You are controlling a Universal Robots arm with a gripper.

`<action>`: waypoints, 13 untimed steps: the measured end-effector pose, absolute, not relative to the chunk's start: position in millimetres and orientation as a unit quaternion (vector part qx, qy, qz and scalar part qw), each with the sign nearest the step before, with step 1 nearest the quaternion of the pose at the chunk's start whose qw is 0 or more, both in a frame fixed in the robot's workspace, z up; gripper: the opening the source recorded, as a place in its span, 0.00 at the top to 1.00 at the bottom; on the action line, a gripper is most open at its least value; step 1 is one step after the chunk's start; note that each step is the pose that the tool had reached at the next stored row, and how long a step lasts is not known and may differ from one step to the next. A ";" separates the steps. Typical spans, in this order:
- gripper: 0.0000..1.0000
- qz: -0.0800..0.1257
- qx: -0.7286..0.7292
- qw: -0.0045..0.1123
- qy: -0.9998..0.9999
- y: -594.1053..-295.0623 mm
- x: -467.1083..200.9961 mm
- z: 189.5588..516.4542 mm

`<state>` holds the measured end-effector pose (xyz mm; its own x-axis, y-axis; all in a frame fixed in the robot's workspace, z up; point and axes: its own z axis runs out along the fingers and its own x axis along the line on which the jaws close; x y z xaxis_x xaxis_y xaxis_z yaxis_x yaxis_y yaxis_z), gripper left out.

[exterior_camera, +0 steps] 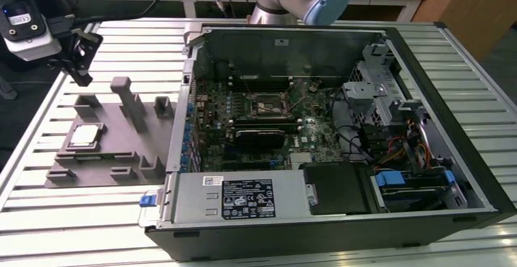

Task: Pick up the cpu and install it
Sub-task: 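Reach for the cpu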

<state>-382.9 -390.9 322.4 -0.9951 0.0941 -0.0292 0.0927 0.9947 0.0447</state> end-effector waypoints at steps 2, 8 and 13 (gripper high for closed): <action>0.89 0.022 0.047 0.016 0.999 -390.7 -385.2 320.4; 0.89 0.022 0.047 0.016 0.999 -390.5 -390.3 313.8; 0.89 0.021 0.047 0.016 0.999 -390.5 -393.0 308.8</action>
<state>-393.0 -390.5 308.8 -0.9951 0.0940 -0.0291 0.0927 0.9947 0.0443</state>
